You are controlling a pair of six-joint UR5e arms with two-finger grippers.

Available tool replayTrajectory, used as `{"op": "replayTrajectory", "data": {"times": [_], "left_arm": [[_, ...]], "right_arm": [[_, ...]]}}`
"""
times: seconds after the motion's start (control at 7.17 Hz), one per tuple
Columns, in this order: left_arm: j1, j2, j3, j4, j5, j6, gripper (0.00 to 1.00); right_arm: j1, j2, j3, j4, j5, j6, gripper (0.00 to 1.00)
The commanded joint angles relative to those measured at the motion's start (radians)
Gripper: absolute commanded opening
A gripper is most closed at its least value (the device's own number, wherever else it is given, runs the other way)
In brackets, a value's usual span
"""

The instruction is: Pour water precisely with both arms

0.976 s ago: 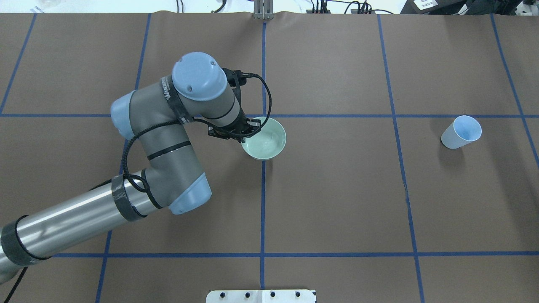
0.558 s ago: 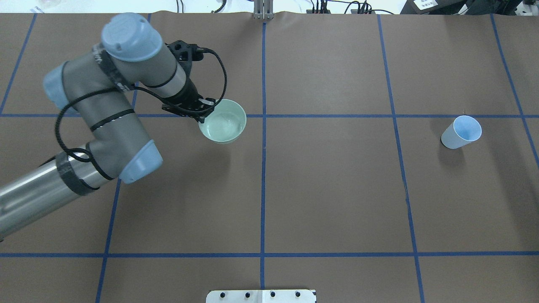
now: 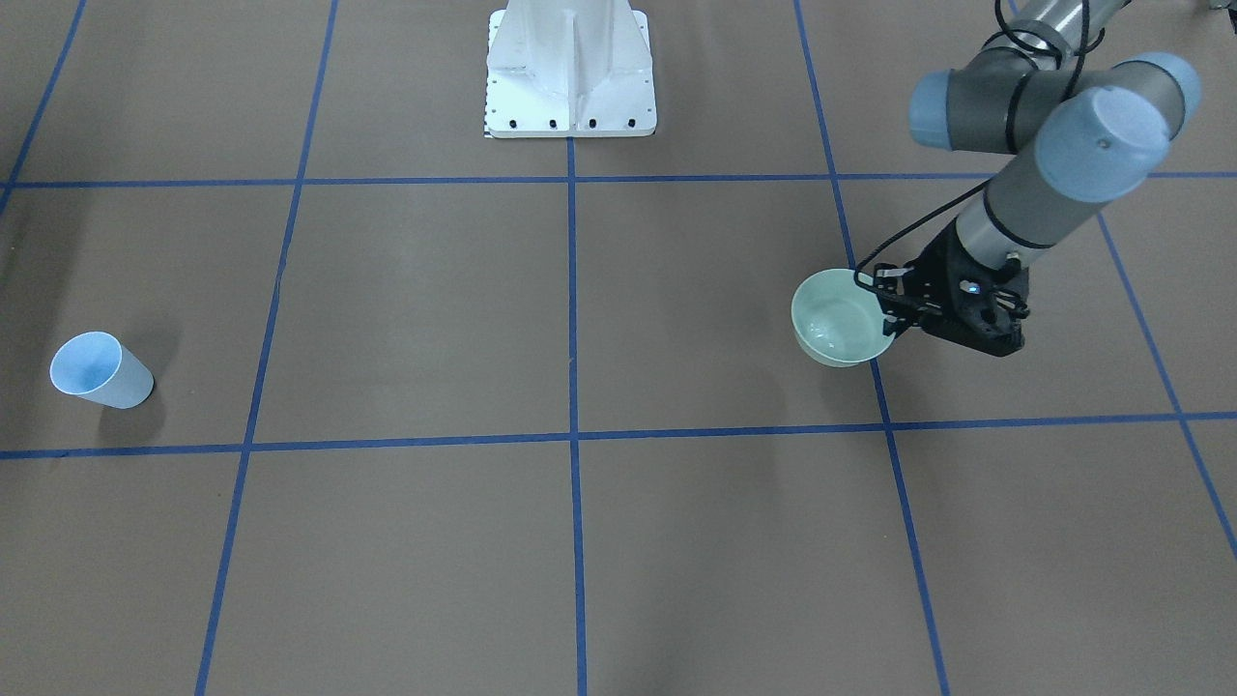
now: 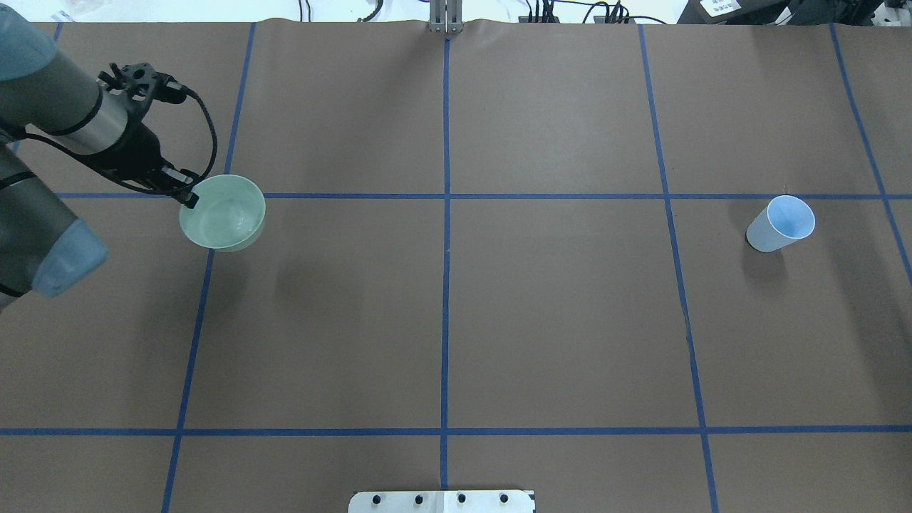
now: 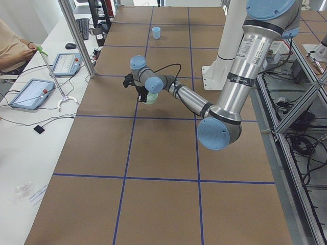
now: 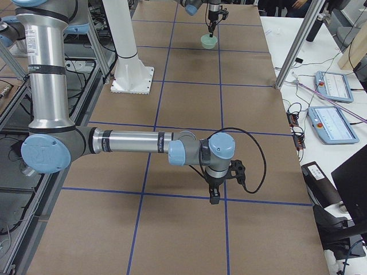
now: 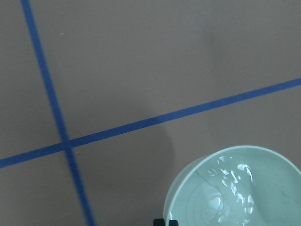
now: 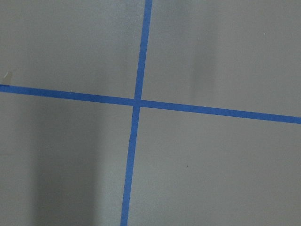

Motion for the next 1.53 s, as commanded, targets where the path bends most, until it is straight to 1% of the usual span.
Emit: {"op": "replayTrajectory", "data": {"times": [0.0, 0.42, 0.56, 0.7, 0.84, 0.98, 1.12, 1.26, 1.39], "left_arm": [[-0.068, 0.113, -0.001, -0.005, -0.013, 0.231, 0.0], [-0.08, 0.15, 0.025, -0.005, -0.011, 0.341, 0.0], [-0.08, 0.15, 0.068, -0.035, -0.008, 0.346, 0.0], [-0.08, 0.156, 0.122, -0.115, -0.008, 0.346, 0.0], [-0.085, 0.156, 0.168, -0.167, -0.008, 0.344, 0.14], [-0.091, 0.155, 0.183, -0.175, -0.008, 0.352, 0.73], [-0.112, 0.153, 0.183, -0.175, -0.01, 0.363, 0.99], [-0.161, 0.143, 0.177, -0.16, -0.014, 0.363, 0.99], [-0.222, 0.133, 0.177, -0.142, -0.049, 0.363, 1.0]], "right_arm": [[-0.001, -0.001, -0.003, 0.0, 0.0, -0.002, 1.0], [-0.001, -0.001, -0.006, 0.0, 0.0, -0.002, 1.0], [-0.001, -0.001, -0.006, 0.0, 0.0, -0.002, 1.0], [-0.001, -0.001, -0.006, 0.0, 0.0, -0.003, 1.0], [-0.001, -0.001, -0.005, 0.0, 0.0, -0.002, 1.0], [0.001, -0.001, -0.006, 0.002, 0.0, -0.002, 1.0], [-0.001, 0.0, -0.005, 0.002, 0.0, -0.002, 1.0], [-0.001, 0.0, -0.005, 0.002, 0.0, -0.002, 1.0], [-0.001, 0.0, -0.005, 0.002, 0.0, -0.002, 1.0]]}}
